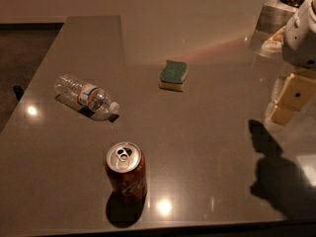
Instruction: Knock coke can over
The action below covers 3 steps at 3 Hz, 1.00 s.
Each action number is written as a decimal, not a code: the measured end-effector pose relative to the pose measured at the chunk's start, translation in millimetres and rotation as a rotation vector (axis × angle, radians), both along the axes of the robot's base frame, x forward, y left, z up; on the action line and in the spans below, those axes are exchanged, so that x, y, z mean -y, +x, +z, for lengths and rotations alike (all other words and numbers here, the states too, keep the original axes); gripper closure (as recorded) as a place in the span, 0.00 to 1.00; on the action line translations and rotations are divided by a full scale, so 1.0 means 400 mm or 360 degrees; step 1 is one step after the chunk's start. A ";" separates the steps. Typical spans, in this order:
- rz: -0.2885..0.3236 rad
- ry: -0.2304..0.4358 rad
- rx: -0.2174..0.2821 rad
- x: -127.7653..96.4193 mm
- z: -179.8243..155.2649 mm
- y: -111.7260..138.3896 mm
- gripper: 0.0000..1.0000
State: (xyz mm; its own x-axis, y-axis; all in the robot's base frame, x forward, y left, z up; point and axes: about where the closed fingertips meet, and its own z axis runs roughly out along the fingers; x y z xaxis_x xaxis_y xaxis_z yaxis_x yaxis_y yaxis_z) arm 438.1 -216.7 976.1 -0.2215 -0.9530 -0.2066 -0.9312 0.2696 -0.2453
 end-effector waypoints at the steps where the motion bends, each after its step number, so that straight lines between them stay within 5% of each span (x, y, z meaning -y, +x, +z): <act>1: 0.0000 0.0000 0.0000 0.000 0.000 0.000 0.00; 3: 0.0149 0.0216 -0.0034 -0.091 -0.012 -0.041 0.00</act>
Offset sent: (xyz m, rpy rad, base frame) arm -0.0114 0.0341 -0.0075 0.1467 0.0617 0.0757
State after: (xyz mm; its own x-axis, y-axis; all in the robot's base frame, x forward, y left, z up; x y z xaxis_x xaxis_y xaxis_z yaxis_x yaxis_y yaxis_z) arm 421.7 -180.2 971.4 -0.1387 -0.9334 -0.3309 -0.9584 0.2107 -0.1927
